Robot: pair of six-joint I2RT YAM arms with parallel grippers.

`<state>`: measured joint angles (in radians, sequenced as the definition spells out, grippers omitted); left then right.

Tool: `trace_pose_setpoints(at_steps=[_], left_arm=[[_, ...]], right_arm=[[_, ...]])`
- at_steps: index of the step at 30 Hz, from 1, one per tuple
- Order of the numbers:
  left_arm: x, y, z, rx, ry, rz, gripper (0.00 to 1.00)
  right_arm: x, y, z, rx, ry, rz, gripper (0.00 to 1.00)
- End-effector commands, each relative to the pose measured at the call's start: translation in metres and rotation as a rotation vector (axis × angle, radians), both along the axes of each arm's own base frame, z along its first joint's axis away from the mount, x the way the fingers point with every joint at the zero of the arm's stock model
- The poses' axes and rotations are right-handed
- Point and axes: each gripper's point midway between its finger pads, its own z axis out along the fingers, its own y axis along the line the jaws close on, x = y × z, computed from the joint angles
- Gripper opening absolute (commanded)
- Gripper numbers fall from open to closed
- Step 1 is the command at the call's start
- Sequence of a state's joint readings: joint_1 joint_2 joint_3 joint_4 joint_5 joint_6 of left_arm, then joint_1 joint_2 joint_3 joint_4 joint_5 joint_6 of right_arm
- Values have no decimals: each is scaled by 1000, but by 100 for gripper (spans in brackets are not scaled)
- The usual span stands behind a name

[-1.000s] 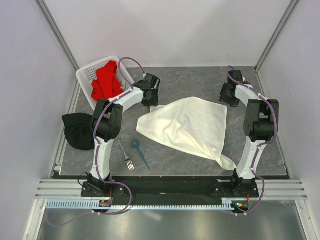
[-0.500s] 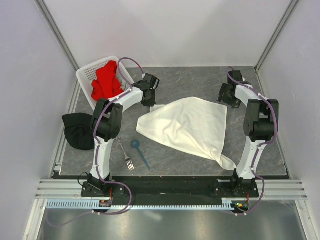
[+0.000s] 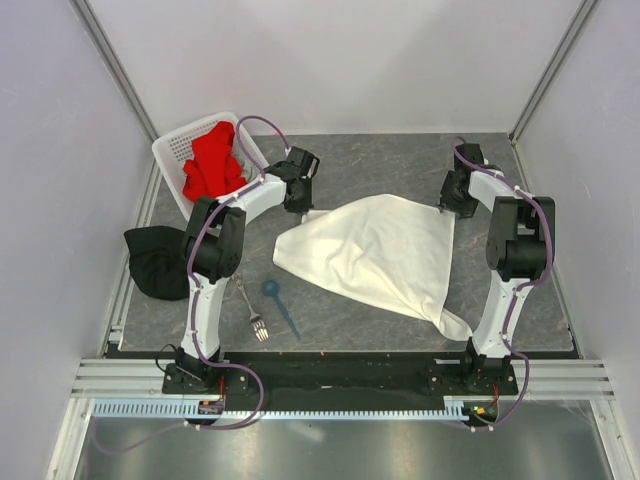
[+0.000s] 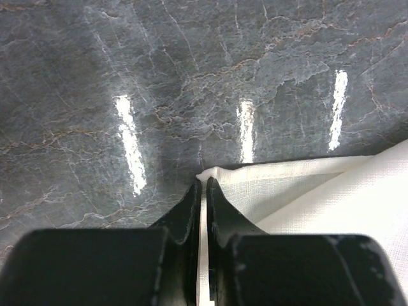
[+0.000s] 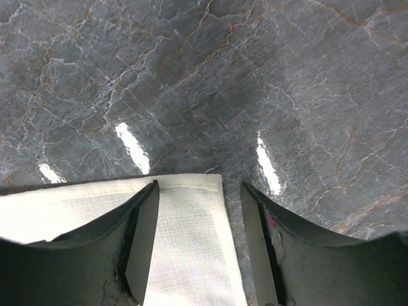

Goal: Fold the napkin into a case and place the utensils inside
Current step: Pick up the crumpled napkin from the center of the board, then flatten out the crumpled napkin at the center of the board.

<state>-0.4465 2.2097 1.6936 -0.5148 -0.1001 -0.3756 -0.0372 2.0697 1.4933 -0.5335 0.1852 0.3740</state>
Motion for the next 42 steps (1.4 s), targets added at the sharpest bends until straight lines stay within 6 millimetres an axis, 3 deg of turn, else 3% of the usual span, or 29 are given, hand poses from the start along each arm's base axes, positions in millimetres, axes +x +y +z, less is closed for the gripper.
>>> trace_pose_setpoints(at_steps=[1, 3, 7, 9, 10, 12, 13, 15, 16, 18, 19, 20, 21, 22, 23, 24, 25, 26, 27, 28, 29, 30, 31, 34, 37, 40, 41, 42], left_arm=[[8, -18, 38, -74, -68, -37, 2], [9, -22, 48, -100, -81, -44, 2], [11, -28, 76, -146, -126, -51, 2], [12, -33, 93, -177, -153, -69, 2], [10, -35, 112, -203, -181, -81, 2], [8, -35, 141, -231, -229, -89, 2], [3, -34, 173, -257, -285, -93, 2], [-4, -32, 203, -285, -340, -104, 2], [-9, -29, 221, -299, -372, -106, 2], [-29, -22, 271, -351, -464, -120, 2], [-37, -20, 287, -373, -496, -132, 2], [-59, -14, 320, -421, -557, -150, 2], [-69, -13, 338, -452, -601, -164, 2], [-81, -11, 354, -480, -637, -183, 2], [-97, -9, 363, -508, -660, -210, 2], [-123, 3, 398, -546, -750, -226, 2], [-139, 9, 418, -573, -814, -235, 2], [-153, 14, 425, -592, -838, -245, 2], [-188, 30, 459, -635, -941, -263, 2], [-202, 35, 474, -659, -994, -275, 2], [-219, 39, 483, -681, -1026, -305, 2], [-239, 45, 497, -706, -1074, -325, 2], [-267, 57, 516, -733, -1143, -342, 2], [-311, 74, 544, -788, -1242, -379, 2], [-326, 82, 557, -816, -1273, -368, 2], [-318, 83, 561, -820, -1281, -339, 2], [-304, 81, 558, -808, -1267, -310, 2], [-295, 79, 555, -800, -1256, -292, 2]], right_arm=[[2, -1, -4, 5, -5, -14, 58], [3, 1, -8, 11, -2, -10, 53], [6, 3, -13, 20, -7, -13, 24], [13, 2, 3, 11, -53, -17, 15], [14, 1, 12, 3, -72, -16, 6], [18, 1, 50, -13, -152, -4, 0], [19, 1, 84, -16, -221, -6, 0], [10, 1, 119, -21, -273, -8, 0], [3, 2, 159, -18, -355, -9, 0], [-15, 4, 196, -15, -413, -5, 0], [-31, 5, 239, -17, -509, -3, 0], [-43, 6, 259, -14, -552, -1, 0], [-55, 7, 278, -13, -598, -1, 0], [-79, 8, 320, -12, -710, -2, 0], [-94, 9, 339, -9, -754, 2, 0], [-109, 10, 368, -10, -825, 8, 0], [-138, 13, 402, -5, -922, 17, 0], [-157, 15, 417, -3, -954, 25, 0], [-176, 17, 445, 0, -1029, 38, 0], [-207, 22, 470, 9, -1111, 62, 0], [-224, 25, 479, 15, -1136, 75, 0], [-246, 28, 501, 18, -1203, 90, 0], [-272, 30, 515, 19, -1266, 97, 0], [-320, 34, 544, 30, -1381, 107, 0], [-346, 34, 563, 28, -1456, 102, 0], [-338, 29, 565, 22, -1467, 74, 0], [-331, 27, 562, 16, -1456, 63, 0], [-311, 22, 549, 9, -1405, 39, 0]])
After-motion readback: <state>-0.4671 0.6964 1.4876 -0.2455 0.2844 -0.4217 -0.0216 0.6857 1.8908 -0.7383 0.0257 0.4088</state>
